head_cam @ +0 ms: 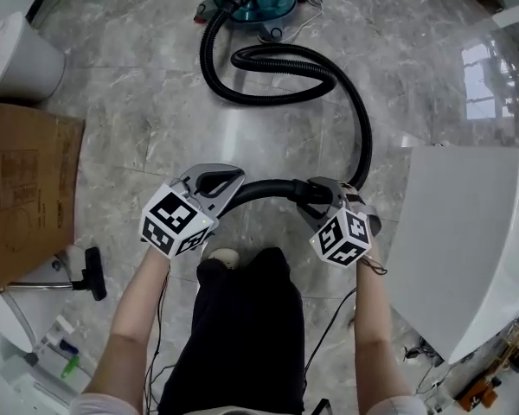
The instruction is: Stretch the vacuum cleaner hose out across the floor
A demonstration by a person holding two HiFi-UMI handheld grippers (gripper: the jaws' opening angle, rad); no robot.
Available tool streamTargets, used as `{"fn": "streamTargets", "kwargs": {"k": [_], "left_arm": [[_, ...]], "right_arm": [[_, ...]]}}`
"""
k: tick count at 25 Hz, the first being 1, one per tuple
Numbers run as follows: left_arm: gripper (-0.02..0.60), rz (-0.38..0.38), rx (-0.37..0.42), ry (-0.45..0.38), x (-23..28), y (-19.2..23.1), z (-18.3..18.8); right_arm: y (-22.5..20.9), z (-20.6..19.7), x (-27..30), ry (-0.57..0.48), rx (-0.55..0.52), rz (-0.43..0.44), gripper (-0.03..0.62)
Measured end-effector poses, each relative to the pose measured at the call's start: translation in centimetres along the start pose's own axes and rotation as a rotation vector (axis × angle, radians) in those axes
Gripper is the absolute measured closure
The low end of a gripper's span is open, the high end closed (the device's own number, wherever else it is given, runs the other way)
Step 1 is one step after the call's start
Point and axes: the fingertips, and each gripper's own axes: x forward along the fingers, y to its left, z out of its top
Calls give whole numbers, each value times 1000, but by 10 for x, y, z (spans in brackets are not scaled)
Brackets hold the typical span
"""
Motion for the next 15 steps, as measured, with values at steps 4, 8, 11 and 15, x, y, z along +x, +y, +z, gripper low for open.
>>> {"fn": "streamTargets", "kwargs": {"k": [4,8,11,15], "left_arm": [[572,2,-1,21,-44,-27,43],[572,2,-8,25,-88,-53,79],[572,1,-8,32,-121,-69,99],[572,1,5,47,-162,-88,124]], "right_arm": [[12,34,-59,0,12,34,356],[35,65,-110,-1,36,66,356],[49,87,-142,-11,69,80,356],[59,120,-186,-29,96,80,356]]}}
